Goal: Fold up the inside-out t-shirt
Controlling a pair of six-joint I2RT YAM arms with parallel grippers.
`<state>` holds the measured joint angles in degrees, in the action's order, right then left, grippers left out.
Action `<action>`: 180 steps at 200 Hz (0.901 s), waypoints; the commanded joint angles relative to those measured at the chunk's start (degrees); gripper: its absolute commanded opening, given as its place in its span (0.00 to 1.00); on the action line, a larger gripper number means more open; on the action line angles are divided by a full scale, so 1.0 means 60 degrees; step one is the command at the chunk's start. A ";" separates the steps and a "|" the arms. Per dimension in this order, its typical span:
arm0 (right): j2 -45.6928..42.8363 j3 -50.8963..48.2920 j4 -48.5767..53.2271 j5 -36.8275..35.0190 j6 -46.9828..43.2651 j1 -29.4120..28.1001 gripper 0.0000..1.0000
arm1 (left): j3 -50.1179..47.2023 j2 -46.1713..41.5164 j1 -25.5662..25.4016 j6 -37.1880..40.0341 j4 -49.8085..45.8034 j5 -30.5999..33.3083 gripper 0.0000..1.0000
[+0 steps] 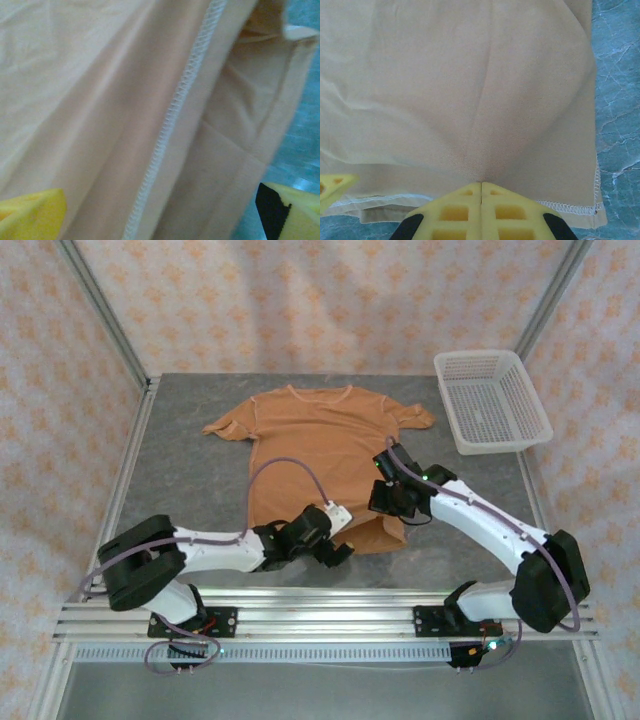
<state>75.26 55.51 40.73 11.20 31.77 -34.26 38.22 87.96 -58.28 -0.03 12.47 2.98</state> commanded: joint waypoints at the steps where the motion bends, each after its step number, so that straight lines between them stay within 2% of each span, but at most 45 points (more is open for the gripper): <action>1: -0.0408 0.0328 0.0298 0.0049 0.0096 0.0121 0.00 | 0.0692 0.0599 -0.0055 0.0431 0.0549 0.1832 0.99; 13: -0.0526 0.0329 0.0386 0.0026 0.0074 0.0163 0.00 | 0.1010 0.0938 -0.0041 0.0569 0.0285 0.2525 0.97; 28: -0.0782 0.0372 0.0648 -0.0087 -0.0002 0.0263 0.00 | 0.1433 0.1188 0.0038 0.0723 -0.0388 0.3121 0.90; 55: -0.1468 0.0540 0.1397 -0.0568 -0.0284 0.0692 0.00 | 0.1496 0.0928 0.0546 0.0418 -0.1051 0.3039 0.79; 121: -0.2334 0.1162 0.2300 -0.0318 -0.1031 0.2352 0.00 | 0.1111 -0.0265 0.1602 -0.0804 -0.2692 0.3377 0.56; 143: -0.2335 0.1208 0.2244 -0.0134 -0.1192 0.2786 0.00 | 0.1056 -0.0486 0.1908 -0.1132 -0.3084 0.3279 0.35; 148: -0.2321 0.1201 0.2211 -0.0076 -0.1197 0.2861 0.00 | 0.1078 -0.0508 0.1969 -0.1164 -0.3178 0.3166 0.26; 157: -0.2306 0.1167 0.2114 0.0025 -0.1234 0.2966 0.00 | 0.1158 -0.0538 0.2008 -0.1268 -0.3356 0.3047 0.00; 180: -0.2145 0.1084 0.1827 0.0139 -0.1263 0.3113 0.00 | 0.1617 -0.0583 0.2035 -0.1569 -0.4025 0.2448 0.00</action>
<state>61.78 61.21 51.64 11.84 25.74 -16.51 45.71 85.49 -46.54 -6.20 -3.88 19.73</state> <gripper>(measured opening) 0.041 0.061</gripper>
